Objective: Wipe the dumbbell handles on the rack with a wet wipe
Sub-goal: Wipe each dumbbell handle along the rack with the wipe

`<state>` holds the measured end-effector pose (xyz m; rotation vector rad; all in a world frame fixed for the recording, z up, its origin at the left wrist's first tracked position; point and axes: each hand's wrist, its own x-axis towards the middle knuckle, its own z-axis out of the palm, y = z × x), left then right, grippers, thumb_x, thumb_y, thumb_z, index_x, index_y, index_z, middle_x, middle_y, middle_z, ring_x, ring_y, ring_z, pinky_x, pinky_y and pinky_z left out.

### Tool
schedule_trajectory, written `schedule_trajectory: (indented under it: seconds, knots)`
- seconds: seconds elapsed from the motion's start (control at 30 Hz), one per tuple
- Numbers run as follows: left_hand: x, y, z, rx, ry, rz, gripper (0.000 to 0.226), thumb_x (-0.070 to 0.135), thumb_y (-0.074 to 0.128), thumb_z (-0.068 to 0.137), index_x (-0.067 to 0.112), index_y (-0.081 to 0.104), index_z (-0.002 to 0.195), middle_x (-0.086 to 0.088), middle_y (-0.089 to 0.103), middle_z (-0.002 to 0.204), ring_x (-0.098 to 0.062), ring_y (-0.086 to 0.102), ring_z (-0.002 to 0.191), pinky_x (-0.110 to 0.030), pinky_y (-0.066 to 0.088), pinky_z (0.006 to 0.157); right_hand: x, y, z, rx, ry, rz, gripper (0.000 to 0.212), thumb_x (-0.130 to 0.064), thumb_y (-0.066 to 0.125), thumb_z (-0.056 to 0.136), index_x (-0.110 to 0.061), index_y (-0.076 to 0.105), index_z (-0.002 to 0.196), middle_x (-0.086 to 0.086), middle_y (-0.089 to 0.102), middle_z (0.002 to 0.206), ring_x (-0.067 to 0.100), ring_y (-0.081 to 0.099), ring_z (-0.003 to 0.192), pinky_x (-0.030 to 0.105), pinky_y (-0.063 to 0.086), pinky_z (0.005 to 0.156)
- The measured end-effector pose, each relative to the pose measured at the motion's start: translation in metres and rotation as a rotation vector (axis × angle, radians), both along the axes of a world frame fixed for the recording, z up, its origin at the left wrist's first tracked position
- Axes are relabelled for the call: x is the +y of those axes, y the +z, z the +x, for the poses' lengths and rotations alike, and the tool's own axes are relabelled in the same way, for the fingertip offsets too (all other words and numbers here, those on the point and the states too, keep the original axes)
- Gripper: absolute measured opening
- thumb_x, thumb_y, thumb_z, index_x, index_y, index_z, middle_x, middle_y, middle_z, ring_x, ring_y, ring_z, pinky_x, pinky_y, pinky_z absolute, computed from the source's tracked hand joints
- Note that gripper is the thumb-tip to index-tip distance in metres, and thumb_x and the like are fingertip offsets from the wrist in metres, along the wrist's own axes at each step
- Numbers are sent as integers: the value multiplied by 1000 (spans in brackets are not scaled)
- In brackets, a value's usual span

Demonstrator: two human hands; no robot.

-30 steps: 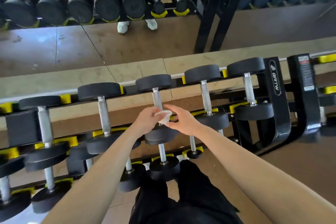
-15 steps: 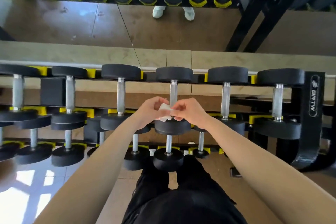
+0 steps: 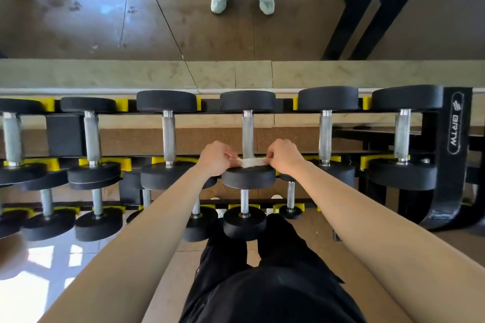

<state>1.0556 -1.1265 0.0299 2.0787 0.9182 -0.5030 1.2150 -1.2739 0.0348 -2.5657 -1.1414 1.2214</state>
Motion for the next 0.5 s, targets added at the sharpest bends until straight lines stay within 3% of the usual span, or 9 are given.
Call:
schedule_trajectory:
  seconds: [0.13,0.2,0.33,0.4,0.5]
  knots:
    - [14,-10,-8,180,92,146,29,40,78,85,18,77,104,-3,75,100,-16,66,79,-29,57,72,20,1,-15,47,111,13,11,-26,68,93,-16,74,94,1,69,90,14,65,80,24,49,73]
    - [15,-11,-6,171,91,112,28,38,77,86,18,77,106,-2,74,102,-14,66,80,-26,54,69,18,3,-10,62,130,-4,10,-24,69,93,-16,73,94,1,69,90,14,66,81,24,50,74]
    - [5,0,7,12,-57,-136,23,32,74,90,21,76,110,1,73,114,-13,64,96,-29,51,86,-2,1,23,12,30,-94,6,-22,71,91,-16,73,90,1,69,93,16,66,86,29,52,81]
    - [6,-2,8,-4,-34,-89,24,31,72,92,18,76,112,-1,72,118,-16,66,100,-30,52,88,-2,0,23,20,29,-69,6,-22,71,91,-17,72,90,0,68,92,14,65,85,27,51,80]
    - [16,-12,-2,81,105,55,25,29,65,97,15,72,117,-7,71,117,-17,63,91,-28,49,79,13,3,1,105,133,17,8,-23,68,93,-16,72,95,-1,69,93,11,65,83,24,49,77]
